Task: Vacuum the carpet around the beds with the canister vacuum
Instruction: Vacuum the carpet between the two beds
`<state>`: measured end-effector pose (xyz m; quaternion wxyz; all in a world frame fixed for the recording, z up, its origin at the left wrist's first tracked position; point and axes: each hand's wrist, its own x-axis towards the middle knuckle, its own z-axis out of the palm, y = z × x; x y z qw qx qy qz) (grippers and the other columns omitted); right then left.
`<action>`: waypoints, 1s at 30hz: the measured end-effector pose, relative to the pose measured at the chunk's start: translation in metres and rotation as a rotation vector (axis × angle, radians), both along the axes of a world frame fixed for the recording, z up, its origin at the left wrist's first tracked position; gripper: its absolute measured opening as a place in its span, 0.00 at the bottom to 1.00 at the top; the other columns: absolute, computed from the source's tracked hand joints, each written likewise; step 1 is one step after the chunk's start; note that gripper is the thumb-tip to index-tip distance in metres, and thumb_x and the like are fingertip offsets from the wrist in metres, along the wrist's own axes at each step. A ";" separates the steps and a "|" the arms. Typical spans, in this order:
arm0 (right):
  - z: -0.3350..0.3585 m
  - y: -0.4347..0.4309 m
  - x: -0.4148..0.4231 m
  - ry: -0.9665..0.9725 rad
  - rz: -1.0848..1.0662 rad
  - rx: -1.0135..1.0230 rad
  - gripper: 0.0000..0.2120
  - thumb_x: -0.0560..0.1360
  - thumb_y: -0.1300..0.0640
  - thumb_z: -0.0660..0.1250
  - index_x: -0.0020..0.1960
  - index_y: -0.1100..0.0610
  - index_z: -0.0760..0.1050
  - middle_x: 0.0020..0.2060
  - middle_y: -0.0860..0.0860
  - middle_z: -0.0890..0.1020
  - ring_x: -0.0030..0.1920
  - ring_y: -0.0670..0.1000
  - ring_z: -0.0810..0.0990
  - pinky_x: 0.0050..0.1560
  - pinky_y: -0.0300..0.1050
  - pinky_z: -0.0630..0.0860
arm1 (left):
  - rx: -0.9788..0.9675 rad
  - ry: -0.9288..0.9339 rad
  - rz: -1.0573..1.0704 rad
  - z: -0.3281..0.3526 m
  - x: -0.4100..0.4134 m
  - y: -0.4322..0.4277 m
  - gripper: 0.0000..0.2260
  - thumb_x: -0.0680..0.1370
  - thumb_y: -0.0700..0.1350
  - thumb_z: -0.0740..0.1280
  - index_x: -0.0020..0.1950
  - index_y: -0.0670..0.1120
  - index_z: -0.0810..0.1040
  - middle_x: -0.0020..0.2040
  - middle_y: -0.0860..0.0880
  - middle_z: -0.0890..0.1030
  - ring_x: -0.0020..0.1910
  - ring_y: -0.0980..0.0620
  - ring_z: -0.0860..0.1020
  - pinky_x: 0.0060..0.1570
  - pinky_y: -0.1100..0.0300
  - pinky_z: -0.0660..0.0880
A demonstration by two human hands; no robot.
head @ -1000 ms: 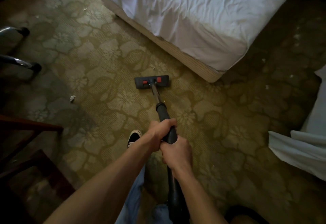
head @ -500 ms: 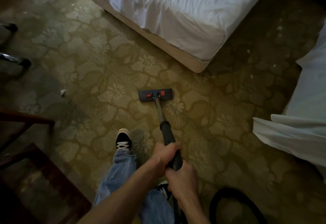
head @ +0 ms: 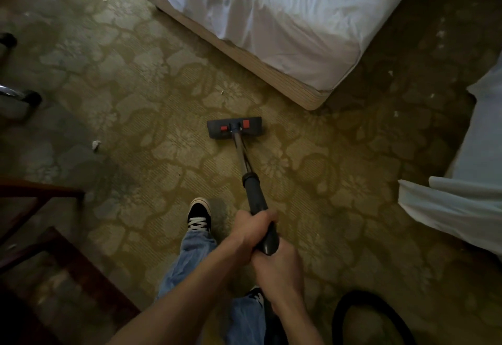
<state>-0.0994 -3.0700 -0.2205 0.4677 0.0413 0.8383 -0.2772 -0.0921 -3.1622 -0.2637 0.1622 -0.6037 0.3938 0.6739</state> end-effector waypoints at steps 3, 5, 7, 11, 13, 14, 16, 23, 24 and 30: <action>-0.006 -0.044 -0.018 0.045 0.021 -0.037 0.03 0.74 0.53 0.71 0.46 0.51 0.81 0.35 0.48 0.84 0.33 0.47 0.81 0.27 0.38 0.67 | -0.006 0.028 0.023 -0.003 -0.019 -0.048 0.18 0.70 0.44 0.73 0.57 0.36 0.79 0.41 0.43 0.80 0.33 0.47 0.79 0.32 0.57 0.76; -0.012 -0.075 -0.030 0.066 0.031 -0.040 0.03 0.73 0.53 0.71 0.45 0.51 0.81 0.34 0.49 0.84 0.33 0.48 0.82 0.28 0.40 0.69 | -0.017 0.026 0.045 -0.007 -0.032 -0.080 0.18 0.70 0.44 0.73 0.57 0.37 0.78 0.41 0.43 0.80 0.33 0.47 0.79 0.32 0.57 0.76; -0.018 -0.105 -0.042 0.070 0.017 -0.048 0.03 0.72 0.53 0.72 0.44 0.52 0.81 0.34 0.50 0.84 0.33 0.50 0.82 0.29 0.42 0.71 | -0.017 0.031 0.059 -0.013 -0.044 -0.110 0.19 0.70 0.44 0.73 0.58 0.37 0.78 0.41 0.43 0.80 0.33 0.47 0.79 0.31 0.58 0.75; -0.028 -0.156 -0.058 0.085 0.037 -0.037 0.04 0.71 0.51 0.72 0.44 0.50 0.81 0.34 0.50 0.84 0.34 0.51 0.83 0.30 0.44 0.73 | -0.028 0.039 0.080 -0.030 -0.060 -0.159 0.24 0.67 0.46 0.74 0.60 0.36 0.77 0.41 0.43 0.81 0.32 0.48 0.80 0.29 0.60 0.74; -0.030 -0.177 -0.065 0.088 0.031 -0.021 0.04 0.71 0.51 0.72 0.44 0.49 0.80 0.35 0.49 0.84 0.34 0.51 0.83 0.30 0.43 0.72 | -0.028 0.044 0.089 -0.032 -0.067 -0.180 0.24 0.68 0.46 0.74 0.60 0.36 0.77 0.41 0.43 0.80 0.31 0.48 0.79 0.28 0.60 0.74; -0.030 -0.187 -0.069 0.087 0.024 -0.023 0.03 0.71 0.51 0.72 0.44 0.50 0.80 0.34 0.49 0.84 0.33 0.50 0.83 0.30 0.42 0.71 | -0.025 0.045 0.092 -0.033 -0.071 -0.190 0.25 0.67 0.46 0.74 0.60 0.36 0.77 0.41 0.43 0.80 0.31 0.47 0.79 0.30 0.60 0.74; -0.028 -0.205 -0.078 0.083 0.020 -0.023 0.03 0.72 0.52 0.72 0.43 0.50 0.80 0.34 0.49 0.84 0.32 0.50 0.82 0.29 0.41 0.70 | -0.019 0.048 0.091 -0.034 -0.079 -0.206 0.26 0.66 0.47 0.74 0.60 0.36 0.77 0.41 0.43 0.80 0.33 0.46 0.79 0.32 0.58 0.74; -0.023 -0.224 -0.091 0.074 0.022 -0.001 0.03 0.71 0.51 0.72 0.43 0.51 0.80 0.34 0.49 0.84 0.34 0.51 0.83 0.31 0.43 0.72 | -0.013 0.056 0.090 -0.036 -0.091 -0.223 0.28 0.64 0.47 0.74 0.61 0.36 0.76 0.40 0.44 0.79 0.33 0.46 0.78 0.31 0.58 0.75; -0.023 -0.223 -0.092 0.070 0.024 0.002 0.03 0.71 0.51 0.72 0.43 0.50 0.80 0.34 0.49 0.84 0.34 0.51 0.83 0.31 0.43 0.73 | -0.014 0.053 0.089 -0.035 -0.092 -0.222 0.28 0.65 0.47 0.74 0.61 0.36 0.76 0.40 0.44 0.78 0.32 0.47 0.78 0.31 0.58 0.75; -0.022 -0.202 -0.091 0.078 0.026 -0.023 0.03 0.71 0.51 0.71 0.43 0.50 0.80 0.34 0.49 0.84 0.34 0.50 0.83 0.30 0.42 0.71 | -0.002 0.054 0.079 -0.033 -0.090 -0.203 0.19 0.67 0.45 0.74 0.54 0.38 0.75 0.38 0.44 0.77 0.30 0.48 0.77 0.32 0.56 0.75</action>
